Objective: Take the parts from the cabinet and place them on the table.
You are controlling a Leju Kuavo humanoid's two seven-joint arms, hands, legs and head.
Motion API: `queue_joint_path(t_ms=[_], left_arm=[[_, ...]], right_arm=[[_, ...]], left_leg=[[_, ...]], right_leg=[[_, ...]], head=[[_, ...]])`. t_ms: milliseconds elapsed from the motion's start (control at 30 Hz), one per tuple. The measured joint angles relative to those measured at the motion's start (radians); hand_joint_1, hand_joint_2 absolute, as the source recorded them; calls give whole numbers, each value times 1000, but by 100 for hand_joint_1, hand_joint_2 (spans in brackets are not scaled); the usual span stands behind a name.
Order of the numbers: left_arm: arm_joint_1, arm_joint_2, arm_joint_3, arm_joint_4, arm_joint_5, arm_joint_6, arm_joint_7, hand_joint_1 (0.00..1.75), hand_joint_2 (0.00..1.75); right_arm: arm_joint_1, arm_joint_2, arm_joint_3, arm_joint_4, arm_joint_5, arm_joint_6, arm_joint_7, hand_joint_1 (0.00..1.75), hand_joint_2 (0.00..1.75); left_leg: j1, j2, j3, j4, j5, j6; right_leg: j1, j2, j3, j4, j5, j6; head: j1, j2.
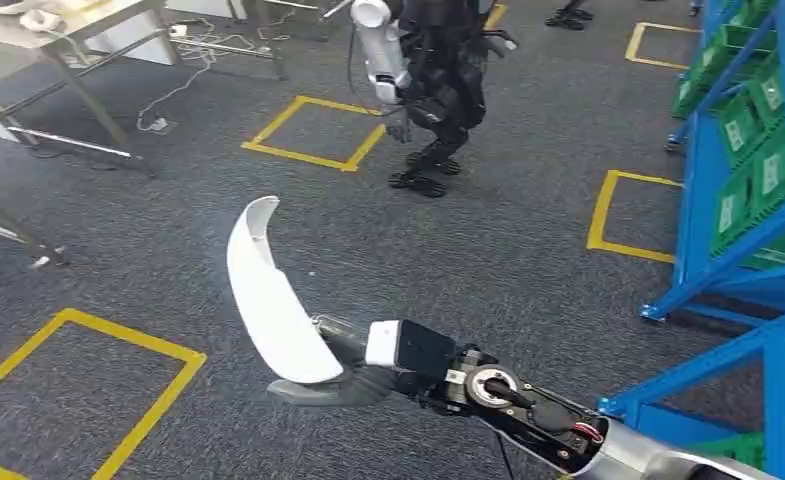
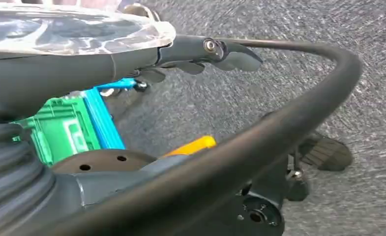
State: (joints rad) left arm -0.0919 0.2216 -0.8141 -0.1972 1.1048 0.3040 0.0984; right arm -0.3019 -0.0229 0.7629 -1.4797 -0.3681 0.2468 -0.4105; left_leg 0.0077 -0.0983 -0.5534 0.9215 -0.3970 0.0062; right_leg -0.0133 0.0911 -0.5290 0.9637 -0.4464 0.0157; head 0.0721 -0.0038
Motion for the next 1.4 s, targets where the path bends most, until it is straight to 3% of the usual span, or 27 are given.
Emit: queue_joint_path(t_ms=[33,133,167,233,267,333,367,433,467,500,533,667,700,733,767,833,867,900,967,1000,1033,1067,1200,1233,1267,1300,1400], left_arm=[[-4,0,0,0,0,0,0,0,175],[4,1,0,0,0,0,1,0,175],[5,7,0,1,1,0,3,0,175],[4,1,0,1,2,0,5,0,175],[1,0,0,1,3,0,5,0,175],[-1,-1,0,1,5,0,0,0,175],[0,-3,0,1,5,0,-1,0,175],[3,-3,0,1,5,0,-1,0,175],[4,-3,0,1,5,0,-1,0,175],[3,-2,0,1,6,0,-1,0,175],[1,-2,0,1,8,0,-1,0,175],[3,-1,0,1,9,0,-1,0,175],[3,-3,0,1,8,0,-1,0,175],[4,-5,0,1,7,0,-1,0,175],[2,-4,0,1,5,0,-1,0,175],[-1,-6,0,1,2,0,-1,0,175],[-1,-7,0,1,2,0,-1,0,175],[-1,-8,0,1,2,0,-1,0,175],[0,-10,0,1,2,0,-1,0,175],[0,-11,0,1,2,0,-1,0,175],[0,-13,0,1,2,0,-1,0,175],[-3,-14,0,1,2,0,-1,0,175],[6,-10,0,1,2,1,-1,0,175],[7,-8,0,1,2,1,1,0,175],[5,-11,0,1,2,2,1,0,175],[1,-13,0,1,2,1,1,0,175],[-1,-14,0,1,2,1,1,0,175]], right_arm=[[0,0,0,2,0,0,0,171,175],[-2,0,3,5,0,0,0,171,175],[-3,3,4,5,1,0,0,171,175],[-8,5,5,5,5,-3,-1,171,175],[-9,5,6,5,5,-5,-1,171,175],[-7,5,8,10,8,-6,2,171,175],[-7,5,9,12,9,-6,3,171,175],[-7,5,13,14,10,-7,3,171,175],[-8,5,14,14,11,-7,3,171,175],[-9,5,14,14,12,-7,3,171,175],[-10,6,15,14,13,-7,3,171,175],[-12,8,20,14,15,-7,4,171,175],[-13,10,21,13,16,-7,4,171,175],[-13,10,21,13,16,-9,4,171,175],[-12,10,21,13,16,-10,2,171,175],[-5,9,21,15,18,-15,4,171,175],[-1,9,21,16,21,-16,6,171,175],[1,9,21,16,23,-16,8,171,175],[0,9,21,16,24,-17,9,171,175],[0,9,21,16,24,-18,9,171,175],[-1,9,21,16,24,-18,9,171,175],[0,9,21,16,24,-18,10,171,175],[-1,9,23,16,25,-18,12,171,175],[-4,11,23,16,25,-18,13,171,175],[-3,11,23,16,25,-18,12,171,175],[-4,11,23,16,26,-18,11,171,175],[2,10,23,16,27,-18,13,171,175]], left_leg=[[-6,-9,-7,6,1,-5],[7,-50,-20,-1,13,-27],[0,-56,-21,-1,14,-33],[-3,44,-51,63,-30,-34],[0,75,-100,157,-78,-39],[2,91,-186,323,-139,-46],[3,92,-203,355,-143,-48],[3,95,-155,264,-80,-47],[2,104,-102,169,-37,-44],[1,136,-31,48,6,-38],[-6,177,-10,-3,-4,-29],[-14,140,-12,3,-4,-10],[0,128,-3,-5,1,-1],[-1,119,-1,-5,-1,2],[0,111,0,-4,-1,9],[-1,85,0,-4,-2,11],[-2,71,1,-4,-3,12],[-2,57,3,-3,-4,13],[-2,30,9,-2,-7,11],[-2,12,15,1,-11,8],[-1,2,15,2,-14,5],[-4,-10,9,4,-13,1],[1,-56,-6,2,-4,-27],[2,-22,-9,13,-15,-28],[-5,37,-29,53,-41,-34],[-1,75,-77,143,-88,-41],[3,93,-190,351,-158,-50]], right_leg=[[-6,18,8,-19,-7,-1],[4,-14,18,-21,-9,-9],[-7,-25,23,-29,-5,-16],[-6,-57,29,-40,0,-27],[-3,-76,28,-40,-1,-29],[1,-111,27,-40,-5,-33],[2,-125,27,-39,-5,-33],[2,-150,29,-39,-9,-30],[2,-159,32,-38,-11,-28],[3,-171,36,-38,-15,-24],[5,-176,40,-38,-18,-20],[11,-205,52,-42,-27,-1],[6,-190,48,-37,-36,9],[5,-140,39,-8,-59,12],[0,-112,4,71,-100,13],[1,-96,-90,258,-175,15],[2,-95,-123,316,-186,15],[3,-94,-133,320,-169,14],[3,-90,-92,207,-86,8],[3,-72,-40,83,-16,3],[3,-38,-11,6,15,0],[-3,6,-1,-12,-1,-3],[-5,-29,14,-24,-1,-15],[-10,-46,20,-34,4,-22],[-9,-57,21,-36,3,-26],[-6,-74,21,-36,2,-29],[0,-120,19,-35,-2,-33]], head=[[-7,0],[-3,0],[-5,0],[-22,0],[-31,0],[-31,0],[-32,0],[-32,0],[-32,0],[-32,0],[-32,0],[-29,0],[-29,0],[-26,0],[-22,0],[-13,0],[-8,0],[-6,0],[-2,0],[2,0],[5,0],[-3,0],[1,0],[-1,0],[-13,0],[-26,0],[-27,0]])
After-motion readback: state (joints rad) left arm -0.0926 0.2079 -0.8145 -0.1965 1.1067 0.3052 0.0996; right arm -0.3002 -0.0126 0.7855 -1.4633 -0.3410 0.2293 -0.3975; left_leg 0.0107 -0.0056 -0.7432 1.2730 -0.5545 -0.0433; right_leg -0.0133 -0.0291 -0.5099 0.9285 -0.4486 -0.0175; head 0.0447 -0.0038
